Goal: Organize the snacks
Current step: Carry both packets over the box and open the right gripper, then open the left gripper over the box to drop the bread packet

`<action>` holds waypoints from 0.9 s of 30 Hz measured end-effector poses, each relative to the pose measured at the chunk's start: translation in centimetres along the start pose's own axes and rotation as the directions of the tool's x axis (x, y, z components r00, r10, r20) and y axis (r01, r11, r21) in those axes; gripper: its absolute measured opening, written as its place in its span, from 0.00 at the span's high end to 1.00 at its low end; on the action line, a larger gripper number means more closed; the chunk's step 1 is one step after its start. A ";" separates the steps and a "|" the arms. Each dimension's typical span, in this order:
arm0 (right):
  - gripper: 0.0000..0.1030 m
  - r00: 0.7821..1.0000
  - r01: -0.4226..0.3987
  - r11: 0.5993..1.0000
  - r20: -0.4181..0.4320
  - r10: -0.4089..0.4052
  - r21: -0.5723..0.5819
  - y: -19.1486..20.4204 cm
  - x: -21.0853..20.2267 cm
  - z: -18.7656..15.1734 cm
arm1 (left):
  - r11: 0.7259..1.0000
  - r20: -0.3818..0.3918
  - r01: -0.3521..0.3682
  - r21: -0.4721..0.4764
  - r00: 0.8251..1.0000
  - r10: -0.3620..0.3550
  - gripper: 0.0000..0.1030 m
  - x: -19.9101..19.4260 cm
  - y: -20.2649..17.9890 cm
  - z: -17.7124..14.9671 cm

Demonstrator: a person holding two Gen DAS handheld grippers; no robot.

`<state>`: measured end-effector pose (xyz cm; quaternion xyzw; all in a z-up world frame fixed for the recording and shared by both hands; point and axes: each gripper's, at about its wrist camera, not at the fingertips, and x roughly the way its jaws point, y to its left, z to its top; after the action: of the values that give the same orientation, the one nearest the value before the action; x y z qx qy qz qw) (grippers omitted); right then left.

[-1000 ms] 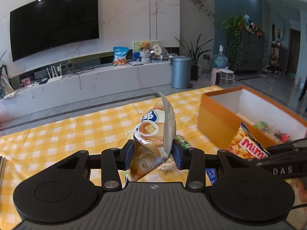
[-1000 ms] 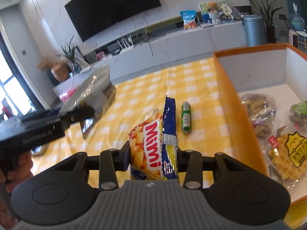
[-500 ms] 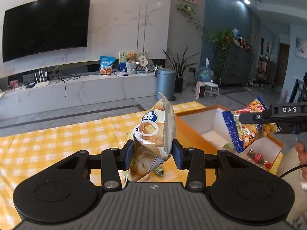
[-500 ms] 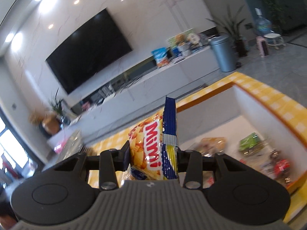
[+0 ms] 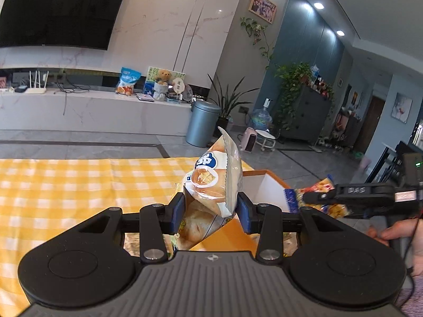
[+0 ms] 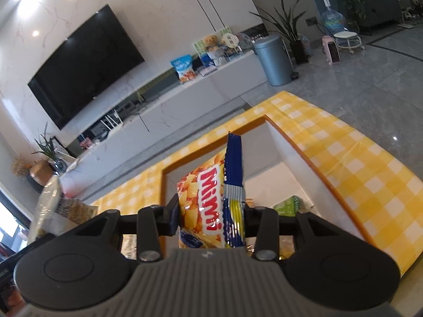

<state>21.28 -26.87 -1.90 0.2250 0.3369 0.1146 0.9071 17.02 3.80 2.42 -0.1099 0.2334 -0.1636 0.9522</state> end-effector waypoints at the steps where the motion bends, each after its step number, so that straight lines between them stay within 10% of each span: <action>1: 0.61 1.000 0.001 1.000 -0.008 -0.001 0.006 -0.3 0.6 0.3 | 1.000 0.005 0.010 -0.004 1.000 -0.010 0.54 0.2 0.0 0.1; 8: 0.61 0.989 0.059 0.995 -0.138 -0.047 0.083 -2.9 6.8 3.4 | 0.997 -0.007 0.063 -0.043 0.998 -0.063 0.54 2.2 -0.1 0.5; 15: 0.60 0.934 0.147 0.988 -0.324 -0.151 -0.037 -2.8 13.1 4.9 | 0.997 -0.033 0.077 -0.029 0.996 -0.078 0.54 3.6 -0.9 0.5; 19: 0.35 0.914 0.153 0.986 -0.369 -0.169 -0.073 -2.4 13.8 4.7 | 0.997 -0.054 0.074 -0.014 0.996 -0.075 0.54 4.3 -1.7 0.5; 27: 0.17 0.975 0.129 0.971 -0.152 -0.161 -0.201 -0.8 6.9 2.8 | 0.998 -0.067 0.062 0.031 0.996 -0.060 0.54 5.8 -4.2 1.4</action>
<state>28.37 -25.97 -4.27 0.1020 0.4147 0.0981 0.8989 21.43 -1.94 2.48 -0.0957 0.2583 -0.2000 0.9403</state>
